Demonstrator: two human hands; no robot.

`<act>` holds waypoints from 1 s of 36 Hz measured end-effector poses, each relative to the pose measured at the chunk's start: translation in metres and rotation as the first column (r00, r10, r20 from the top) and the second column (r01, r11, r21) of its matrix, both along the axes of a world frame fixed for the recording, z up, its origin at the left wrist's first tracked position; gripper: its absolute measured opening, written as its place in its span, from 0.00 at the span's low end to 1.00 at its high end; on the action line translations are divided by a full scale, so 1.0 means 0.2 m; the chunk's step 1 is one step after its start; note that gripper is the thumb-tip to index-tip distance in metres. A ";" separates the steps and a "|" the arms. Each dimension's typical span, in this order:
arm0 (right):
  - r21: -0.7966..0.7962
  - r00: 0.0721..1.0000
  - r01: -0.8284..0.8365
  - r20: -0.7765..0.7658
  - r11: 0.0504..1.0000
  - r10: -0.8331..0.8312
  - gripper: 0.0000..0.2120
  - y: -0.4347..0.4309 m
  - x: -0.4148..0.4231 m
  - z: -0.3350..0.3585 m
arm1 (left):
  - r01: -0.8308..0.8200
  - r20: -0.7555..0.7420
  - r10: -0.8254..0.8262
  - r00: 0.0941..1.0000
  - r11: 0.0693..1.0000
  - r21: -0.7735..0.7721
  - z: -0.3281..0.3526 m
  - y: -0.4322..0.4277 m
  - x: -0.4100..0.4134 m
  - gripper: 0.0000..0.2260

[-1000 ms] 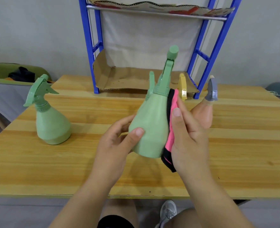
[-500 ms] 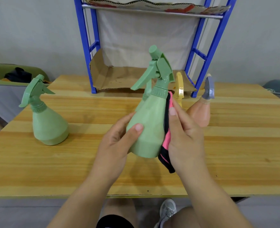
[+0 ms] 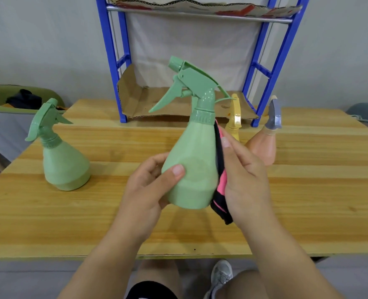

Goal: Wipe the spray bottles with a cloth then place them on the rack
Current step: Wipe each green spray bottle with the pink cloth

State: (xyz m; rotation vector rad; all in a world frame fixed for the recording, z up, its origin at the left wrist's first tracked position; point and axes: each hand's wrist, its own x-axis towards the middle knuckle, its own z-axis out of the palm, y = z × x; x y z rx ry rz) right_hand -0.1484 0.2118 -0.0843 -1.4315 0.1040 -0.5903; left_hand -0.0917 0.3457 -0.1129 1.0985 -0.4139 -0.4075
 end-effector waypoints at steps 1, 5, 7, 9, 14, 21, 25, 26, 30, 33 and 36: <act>0.008 1.000 0.008 0.004 1.000 -0.008 0.15 0.00 0.00 -0.01 | 0.014 -0.003 -0.014 1.000 1.000 0.006 0.00 0.00 0.00 0.15; -0.064 0.998 0.062 0.010 0.996 -0.061 0.15 0.02 -0.01 -0.02 | 0.052 0.088 -0.059 0.994 0.996 0.073 0.01 -0.01 -0.02 0.30; -0.072 0.997 0.075 0.005 0.995 -0.075 0.15 0.03 0.00 -0.02 | 0.037 0.112 -0.047 0.993 0.996 0.087 0.01 -0.01 -0.02 0.32; -0.045 0.999 0.049 -0.016 0.998 -0.050 0.14 0.02 0.00 -0.02 | 0.028 0.129 -0.038 0.991 0.996 0.080 0.02 0.00 -0.01 0.33; -0.010 0.997 -0.049 -0.060 0.999 0.048 0.16 -0.01 0.00 0.01 | -0.026 0.087 0.023 0.996 0.999 0.037 0.03 0.01 -0.01 0.32; -0.084 0.999 0.046 -0.009 0.995 -0.047 0.15 0.00 0.00 0.00 | 0.001 0.040 -0.005 0.999 0.995 0.096 0.03 -0.01 -0.03 0.23; -0.150 0.998 0.069 0.020 0.986 -0.067 0.17 0.00 0.00 -0.02 | 0.039 0.058 -0.045 0.997 0.994 0.101 0.03 -0.02 -0.04 0.17; -0.149 0.998 0.059 0.014 0.987 -0.057 0.17 0.00 0.00 -0.03 | 0.031 0.045 -0.035 0.998 0.996 0.089 0.03 -0.02 -0.03 0.17; -0.123 1.000 -0.003 -0.016 0.992 0.001 0.17 -0.01 -0.01 -0.04 | -0.002 -0.023 0.002 1.000 1.000 0.021 0.01 -0.01 -0.03 0.16; -0.159 0.999 -0.005 -0.043 0.987 -0.002 0.18 -0.02 -0.03 -0.07 | -0.053 -0.034 0.053 0.998 0.999 -0.011 0.02 -0.01 -0.03 0.16; -0.172 0.998 0.033 -0.045 0.985 -0.041 0.17 0.00 -0.05 -0.11 | -0.111 -0.047 0.109 0.993 0.993 -0.036 0.03 -0.02 -0.03 0.18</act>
